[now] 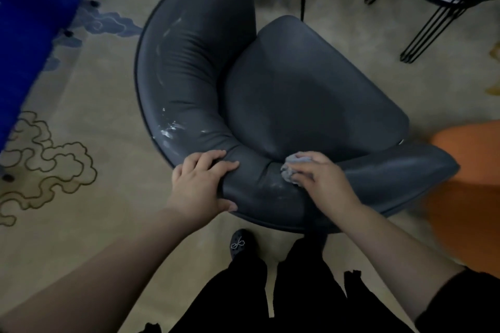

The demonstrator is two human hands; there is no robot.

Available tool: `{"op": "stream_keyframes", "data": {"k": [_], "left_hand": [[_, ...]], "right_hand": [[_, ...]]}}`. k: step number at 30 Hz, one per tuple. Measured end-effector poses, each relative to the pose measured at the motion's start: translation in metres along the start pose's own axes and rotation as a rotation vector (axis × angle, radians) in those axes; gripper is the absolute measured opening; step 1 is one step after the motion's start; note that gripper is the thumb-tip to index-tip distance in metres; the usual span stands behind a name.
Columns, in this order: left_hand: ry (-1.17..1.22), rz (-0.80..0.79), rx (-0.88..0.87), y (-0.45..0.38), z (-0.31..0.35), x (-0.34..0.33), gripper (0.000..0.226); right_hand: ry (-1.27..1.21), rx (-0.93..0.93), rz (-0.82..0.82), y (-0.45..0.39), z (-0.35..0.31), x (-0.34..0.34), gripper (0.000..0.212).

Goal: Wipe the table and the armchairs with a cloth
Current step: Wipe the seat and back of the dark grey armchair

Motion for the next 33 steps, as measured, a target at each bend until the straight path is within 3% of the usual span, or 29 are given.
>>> {"op": "stream_keyframes", "data": {"k": [3,9,17,20,24,30,33], "left_hand": [[-0.009,0.016,0.004,-0.003,0.001,-0.002,0.09],[-0.018,0.016,0.009,-0.004,-0.001,-0.003,0.089],[-0.001,-0.019,0.033,0.0,0.003,0.002,0.088],[-0.021,-0.033,0.032,0.001,0.003,0.004,0.088],[-0.067,-0.065,0.0,-0.002,0.007,0.009,0.088],[-0.168,-0.084,-0.072,-0.008,0.016,0.011,0.091],[-0.15,-0.122,-0.122,-0.016,0.014,0.014,0.083]], "right_hand": [[-0.039,-0.078,0.035,-0.002,-0.005,-0.003,0.022],[-0.146,0.085,-0.1,0.013,-0.052,-0.046,0.041],[0.0,-0.141,-0.138,-0.014,-0.007,-0.01,0.026],[-0.045,-0.054,-0.131,-0.005,-0.031,-0.023,0.025],[-0.078,0.088,-0.173,0.008,-0.052,-0.041,0.041],[-0.032,-0.074,-0.11,-0.011,-0.01,-0.006,0.025],[-0.007,-0.131,-0.125,-0.012,-0.007,-0.004,0.023]]}}
Point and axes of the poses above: each hand's wrist, its own y-axis away from the middle knuckle, its own x-axis out of the back of the hand, z = x × y, the point moved 4 cm from there along -y, towards the middle knuckle, and after that the axes turned 15 degrees about z, right-handed, at the moved point
